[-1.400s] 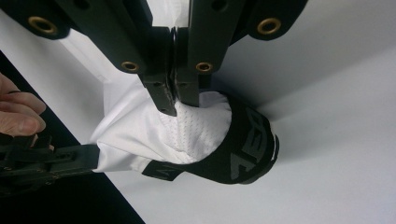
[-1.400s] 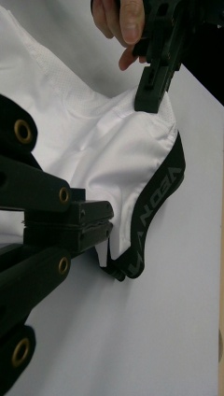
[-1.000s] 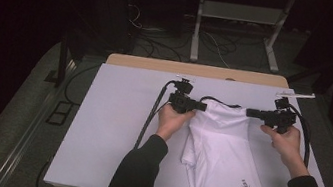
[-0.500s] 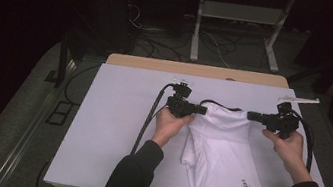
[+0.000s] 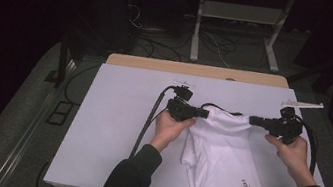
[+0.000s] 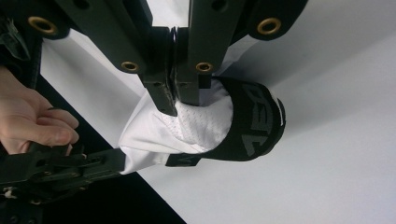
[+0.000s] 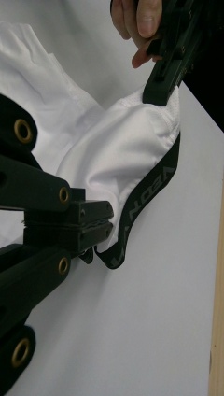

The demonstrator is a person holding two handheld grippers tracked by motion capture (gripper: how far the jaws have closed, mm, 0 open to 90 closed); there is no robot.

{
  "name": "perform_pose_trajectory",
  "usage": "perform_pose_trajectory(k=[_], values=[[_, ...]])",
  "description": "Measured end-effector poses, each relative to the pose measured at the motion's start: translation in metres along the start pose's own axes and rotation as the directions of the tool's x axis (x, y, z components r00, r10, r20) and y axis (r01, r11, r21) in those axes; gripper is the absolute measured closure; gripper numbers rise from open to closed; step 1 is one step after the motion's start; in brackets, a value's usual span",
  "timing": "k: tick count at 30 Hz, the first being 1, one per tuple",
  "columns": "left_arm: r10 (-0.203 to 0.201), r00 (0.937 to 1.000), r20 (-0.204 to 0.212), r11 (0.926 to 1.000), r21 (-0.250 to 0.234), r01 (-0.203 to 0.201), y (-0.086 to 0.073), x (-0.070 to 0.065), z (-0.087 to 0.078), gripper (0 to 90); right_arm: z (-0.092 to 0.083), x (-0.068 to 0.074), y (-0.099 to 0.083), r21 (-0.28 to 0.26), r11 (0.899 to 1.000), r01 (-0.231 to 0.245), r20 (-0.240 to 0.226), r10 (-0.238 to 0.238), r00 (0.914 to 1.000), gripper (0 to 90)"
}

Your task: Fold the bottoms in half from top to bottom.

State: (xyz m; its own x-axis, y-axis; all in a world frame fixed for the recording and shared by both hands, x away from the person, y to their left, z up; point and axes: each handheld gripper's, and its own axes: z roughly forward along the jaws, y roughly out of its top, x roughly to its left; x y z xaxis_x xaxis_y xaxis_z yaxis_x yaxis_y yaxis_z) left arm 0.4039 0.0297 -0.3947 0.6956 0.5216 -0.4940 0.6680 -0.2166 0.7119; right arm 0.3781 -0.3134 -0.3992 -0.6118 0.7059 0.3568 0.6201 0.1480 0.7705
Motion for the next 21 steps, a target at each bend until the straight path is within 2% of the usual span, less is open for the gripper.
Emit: perform_pose_trajectory(k=[12,16,21], values=[[0.013,0.9998,0.014,0.9999,0.011,-0.013,-0.008,-0.010,-0.006,86.7,-0.002,0.006,-0.006,0.013,1.000,0.009,-0.011,-0.009,0.9999,88.1],[0.003,0.9991,0.041,1.0000,-0.007,-0.003,-0.011,-0.012,-0.008,86.7,-0.004,0.008,-0.008,0.017,1.000,0.014,-0.012,-0.014,0.9998,88.1],[0.003,0.9982,0.059,1.0000,-0.006,-0.002,-0.016,-0.014,-0.009,86.7,-0.007,0.009,-0.011,0.018,1.000,0.013,-0.019,-0.012,0.9997,88.1]])
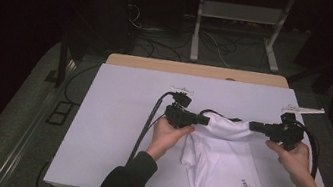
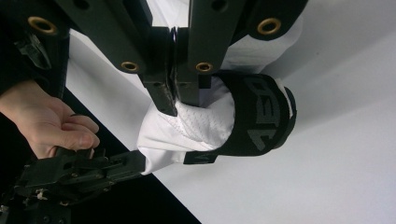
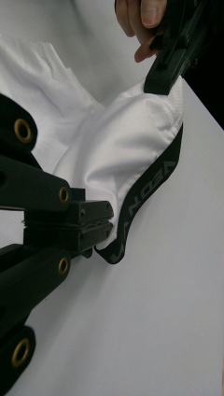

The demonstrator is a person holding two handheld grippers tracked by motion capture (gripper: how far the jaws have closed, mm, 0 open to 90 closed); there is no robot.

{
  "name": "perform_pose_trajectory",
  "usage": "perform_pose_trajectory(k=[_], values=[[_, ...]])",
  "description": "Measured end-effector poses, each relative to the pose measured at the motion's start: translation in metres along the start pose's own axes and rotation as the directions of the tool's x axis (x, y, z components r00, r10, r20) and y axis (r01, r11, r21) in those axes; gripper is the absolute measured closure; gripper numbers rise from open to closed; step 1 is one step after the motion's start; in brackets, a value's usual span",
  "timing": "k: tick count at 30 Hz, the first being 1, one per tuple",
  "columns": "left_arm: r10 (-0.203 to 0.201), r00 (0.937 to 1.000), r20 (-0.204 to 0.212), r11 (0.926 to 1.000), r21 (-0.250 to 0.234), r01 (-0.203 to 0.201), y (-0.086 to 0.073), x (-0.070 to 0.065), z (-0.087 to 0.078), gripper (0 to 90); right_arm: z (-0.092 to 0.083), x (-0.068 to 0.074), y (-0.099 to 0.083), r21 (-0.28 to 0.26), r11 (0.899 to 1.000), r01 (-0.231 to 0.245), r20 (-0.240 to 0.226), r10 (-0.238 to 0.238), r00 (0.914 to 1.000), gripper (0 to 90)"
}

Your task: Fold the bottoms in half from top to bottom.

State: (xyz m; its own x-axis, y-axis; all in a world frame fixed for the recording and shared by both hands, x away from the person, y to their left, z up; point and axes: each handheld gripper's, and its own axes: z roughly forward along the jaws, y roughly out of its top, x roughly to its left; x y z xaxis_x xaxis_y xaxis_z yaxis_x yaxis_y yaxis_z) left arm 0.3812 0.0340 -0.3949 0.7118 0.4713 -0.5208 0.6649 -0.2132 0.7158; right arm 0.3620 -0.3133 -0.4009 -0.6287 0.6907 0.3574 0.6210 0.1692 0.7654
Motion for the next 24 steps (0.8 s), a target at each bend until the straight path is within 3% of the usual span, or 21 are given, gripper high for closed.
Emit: perform_pose_trajectory(k=[24], values=[[0.011,0.9971,0.075,0.9999,0.005,-0.012,-0.026,-0.021,-0.006,86.7,-0.008,0.012,-0.018,0.036,0.999,0.013,-0.039,-0.012,0.9992,88.1]])
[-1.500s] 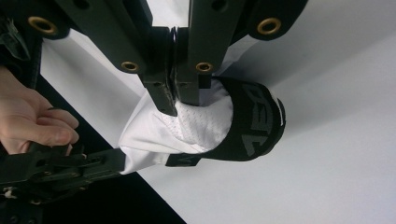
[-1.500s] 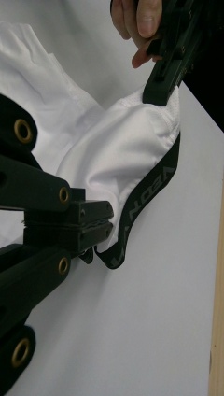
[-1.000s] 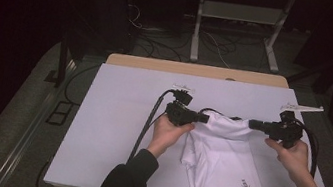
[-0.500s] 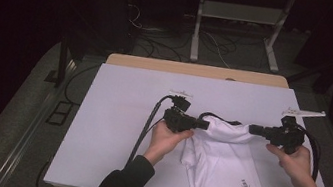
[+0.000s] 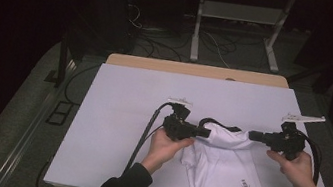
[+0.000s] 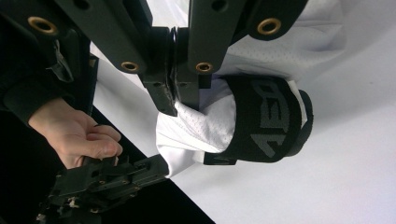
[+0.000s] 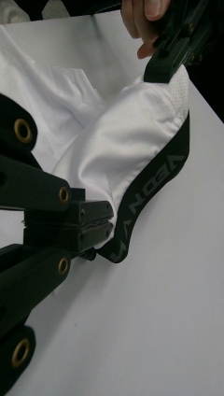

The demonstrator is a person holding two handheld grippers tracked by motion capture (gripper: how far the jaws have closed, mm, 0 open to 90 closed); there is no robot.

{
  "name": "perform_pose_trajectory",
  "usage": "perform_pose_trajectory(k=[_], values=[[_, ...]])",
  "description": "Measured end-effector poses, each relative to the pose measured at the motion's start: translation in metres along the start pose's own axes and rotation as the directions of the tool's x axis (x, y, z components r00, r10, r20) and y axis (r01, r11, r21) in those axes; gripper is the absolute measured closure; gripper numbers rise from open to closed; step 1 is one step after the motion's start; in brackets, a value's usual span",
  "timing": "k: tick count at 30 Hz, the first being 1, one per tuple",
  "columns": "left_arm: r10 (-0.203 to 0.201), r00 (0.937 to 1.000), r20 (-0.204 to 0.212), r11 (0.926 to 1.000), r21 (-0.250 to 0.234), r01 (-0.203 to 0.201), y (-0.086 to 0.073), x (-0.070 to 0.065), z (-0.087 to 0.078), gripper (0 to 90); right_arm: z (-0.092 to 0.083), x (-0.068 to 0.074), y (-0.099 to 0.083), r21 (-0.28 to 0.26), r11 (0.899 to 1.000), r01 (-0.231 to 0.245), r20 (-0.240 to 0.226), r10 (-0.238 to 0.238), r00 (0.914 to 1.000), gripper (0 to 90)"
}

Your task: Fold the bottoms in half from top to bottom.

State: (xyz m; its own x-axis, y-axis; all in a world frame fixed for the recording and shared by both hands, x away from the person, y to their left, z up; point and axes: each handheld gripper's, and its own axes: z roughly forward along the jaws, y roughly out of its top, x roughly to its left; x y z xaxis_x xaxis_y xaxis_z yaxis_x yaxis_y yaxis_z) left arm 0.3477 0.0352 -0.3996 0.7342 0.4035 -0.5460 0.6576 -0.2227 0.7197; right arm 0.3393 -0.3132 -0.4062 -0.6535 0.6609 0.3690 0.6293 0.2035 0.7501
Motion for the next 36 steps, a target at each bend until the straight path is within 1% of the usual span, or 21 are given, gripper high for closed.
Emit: perform_pose_trajectory(k=[7,14,16,17,20,25,28,32,36], values=[[-0.007,0.9998,0.017,0.9999,0.009,0.007,-0.008,-0.002,0.002,86.7,-0.001,0.001,-0.005,0.014,1.000,-0.002,-0.001,0.002,1.0000,88.1],[-0.009,0.9997,0.022,0.9999,0.011,0.009,-0.017,-0.003,0.001,86.7,-0.002,0.003,-0.009,0.020,1.000,0.001,-0.016,-0.001,0.9999,88.1],[-0.016,0.9995,0.029,0.9998,0.010,0.016,-0.020,-0.003,0.001,86.7,-0.001,0.004,-0.010,0.026,1.000,-0.002,-0.023,0.003,0.9997,88.1],[-0.011,0.9995,0.030,0.9999,0.011,0.010,-0.021,-0.004,0.001,86.7,-0.001,0.004,-0.011,0.028,1.000,0.001,-0.025,0.000,0.9997,88.1],[-0.018,0.9987,0.047,0.9998,0.009,0.018,-0.024,-0.006,0.001,86.7,-0.001,0.005,-0.013,0.037,0.999,0.004,-0.031,-0.003,0.9995,88.1],[-0.014,0.9975,0.069,0.9999,0.006,0.014,-0.030,-0.011,0.001,86.7,-0.002,0.006,-0.016,0.050,0.999,0.003,-0.041,-0.001,0.9991,88.1],[-0.023,0.9955,0.092,0.9997,0.001,0.023,-0.036,-0.015,0.002,86.7,-0.004,0.007,-0.018,0.054,0.999,0.001,-0.047,0.002,0.9989,88.1],[-0.034,0.9921,0.121,0.9994,0.007,0.034,-0.045,-0.019,0.006,86.7,-0.005,0.008,-0.022,0.066,0.998,0.000,-0.051,0.004,0.9987,88.1],[-0.046,0.9892,0.139,0.9989,0.015,0.044,-0.055,-0.021,0.008,86.7,-0.006,0.008,-0.025,0.077,0.997,-0.001,-0.056,0.005,0.9984,88.1]])
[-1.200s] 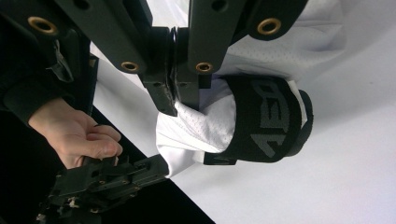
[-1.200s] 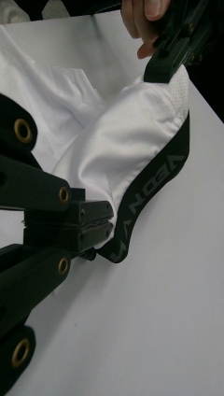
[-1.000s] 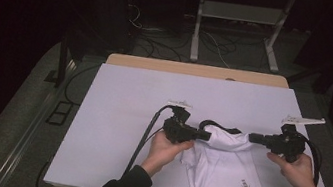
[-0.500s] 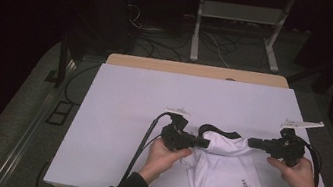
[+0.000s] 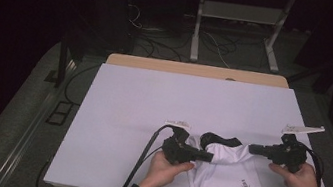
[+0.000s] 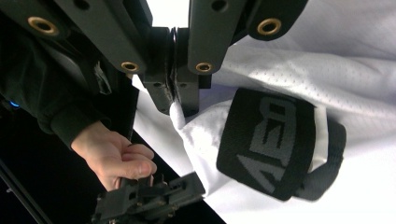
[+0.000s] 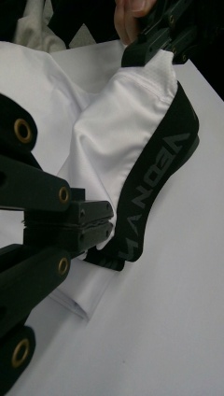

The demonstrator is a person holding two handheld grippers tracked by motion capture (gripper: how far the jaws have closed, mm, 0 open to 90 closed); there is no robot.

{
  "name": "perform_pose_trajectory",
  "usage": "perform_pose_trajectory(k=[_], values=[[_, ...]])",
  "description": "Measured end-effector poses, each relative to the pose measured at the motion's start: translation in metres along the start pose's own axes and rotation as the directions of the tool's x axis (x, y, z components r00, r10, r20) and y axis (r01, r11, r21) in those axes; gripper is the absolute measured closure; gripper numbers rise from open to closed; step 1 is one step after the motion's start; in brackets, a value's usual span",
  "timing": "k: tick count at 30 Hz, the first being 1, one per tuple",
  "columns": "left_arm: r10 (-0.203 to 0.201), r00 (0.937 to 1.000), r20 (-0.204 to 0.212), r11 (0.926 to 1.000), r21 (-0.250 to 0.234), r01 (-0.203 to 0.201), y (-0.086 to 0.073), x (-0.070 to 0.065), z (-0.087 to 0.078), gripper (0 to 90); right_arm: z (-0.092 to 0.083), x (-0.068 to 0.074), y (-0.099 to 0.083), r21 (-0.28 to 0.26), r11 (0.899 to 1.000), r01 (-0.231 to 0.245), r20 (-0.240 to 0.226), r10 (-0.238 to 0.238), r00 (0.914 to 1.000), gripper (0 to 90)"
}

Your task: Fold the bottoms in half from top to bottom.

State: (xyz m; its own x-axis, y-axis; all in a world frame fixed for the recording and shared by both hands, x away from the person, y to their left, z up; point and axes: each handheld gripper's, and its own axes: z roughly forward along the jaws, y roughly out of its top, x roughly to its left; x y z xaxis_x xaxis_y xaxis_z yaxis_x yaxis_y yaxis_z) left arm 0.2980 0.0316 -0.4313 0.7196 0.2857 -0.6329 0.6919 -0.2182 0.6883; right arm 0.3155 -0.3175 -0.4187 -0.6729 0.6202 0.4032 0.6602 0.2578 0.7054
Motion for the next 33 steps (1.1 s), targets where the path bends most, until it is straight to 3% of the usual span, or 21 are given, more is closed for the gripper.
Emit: perform_pose_trajectory(k=[18,24,33], values=[[-0.052,0.9966,0.064,0.9986,0.005,0.052,-0.029,-0.006,0.011,86.8,-0.004,0.004,-0.016,0.039,0.999,0.000,-0.020,0.001,0.9998,88.1],[-0.074,0.9953,0.063,0.9973,0.005,0.074,-0.039,-0.005,0.014,86.8,-0.005,0.004,-0.020,0.059,0.998,-0.006,-0.029,0.007,0.9995,88.0],[-0.075,0.9960,0.047,0.9970,0.019,0.074,-0.049,-0.003,0.018,86.7,-0.003,0.004,-0.025,0.099,0.995,-0.022,-0.043,0.026,0.9987,87.2]])
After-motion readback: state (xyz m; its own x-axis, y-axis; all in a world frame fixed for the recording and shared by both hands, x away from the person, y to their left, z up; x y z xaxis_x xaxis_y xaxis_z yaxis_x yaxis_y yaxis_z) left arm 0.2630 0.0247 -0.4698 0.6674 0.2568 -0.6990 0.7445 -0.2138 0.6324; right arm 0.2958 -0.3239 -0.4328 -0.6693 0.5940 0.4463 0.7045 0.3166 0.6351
